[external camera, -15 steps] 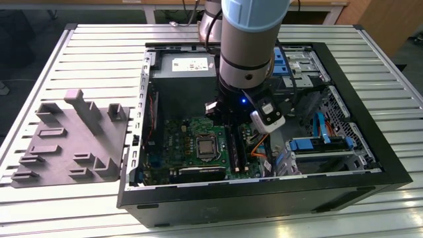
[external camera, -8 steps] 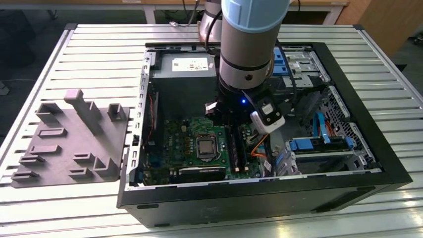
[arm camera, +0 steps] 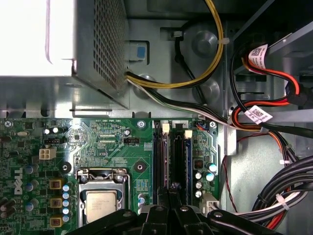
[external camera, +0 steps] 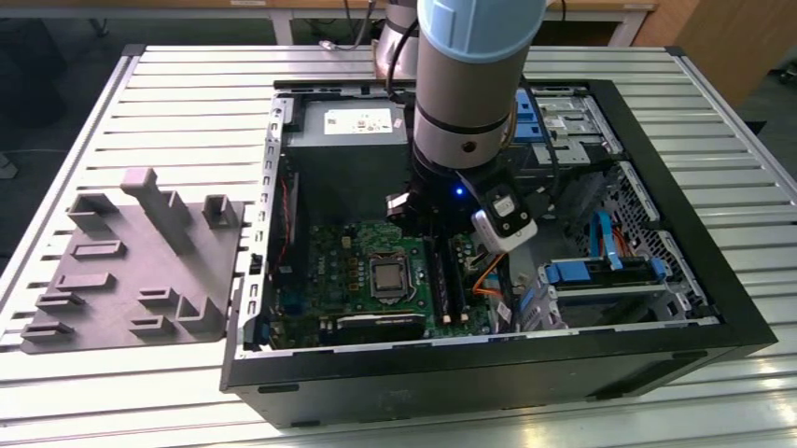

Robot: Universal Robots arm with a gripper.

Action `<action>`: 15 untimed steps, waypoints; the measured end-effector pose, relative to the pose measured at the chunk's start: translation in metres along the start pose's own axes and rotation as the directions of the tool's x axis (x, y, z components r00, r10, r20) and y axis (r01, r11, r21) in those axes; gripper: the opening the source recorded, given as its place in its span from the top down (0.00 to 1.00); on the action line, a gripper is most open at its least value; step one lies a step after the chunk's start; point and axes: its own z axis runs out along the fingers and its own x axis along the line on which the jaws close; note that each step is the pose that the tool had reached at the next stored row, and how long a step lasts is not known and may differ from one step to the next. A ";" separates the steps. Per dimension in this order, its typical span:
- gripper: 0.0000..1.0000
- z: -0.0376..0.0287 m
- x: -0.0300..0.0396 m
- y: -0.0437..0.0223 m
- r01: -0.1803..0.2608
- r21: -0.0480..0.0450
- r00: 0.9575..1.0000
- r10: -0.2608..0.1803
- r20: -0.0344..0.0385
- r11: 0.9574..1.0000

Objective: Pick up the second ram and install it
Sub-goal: 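Insert the second ram into the second slot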

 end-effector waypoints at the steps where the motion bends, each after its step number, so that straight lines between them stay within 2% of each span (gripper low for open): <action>1: 0.88 0.0000 0.0000 0.0000 0.000 0.000 1.000 0.000 0.000 1.000; 15: 0.88 0.0010 -0.0001 -0.0001 0.001 -0.001 1.000 -0.001 0.000 1.000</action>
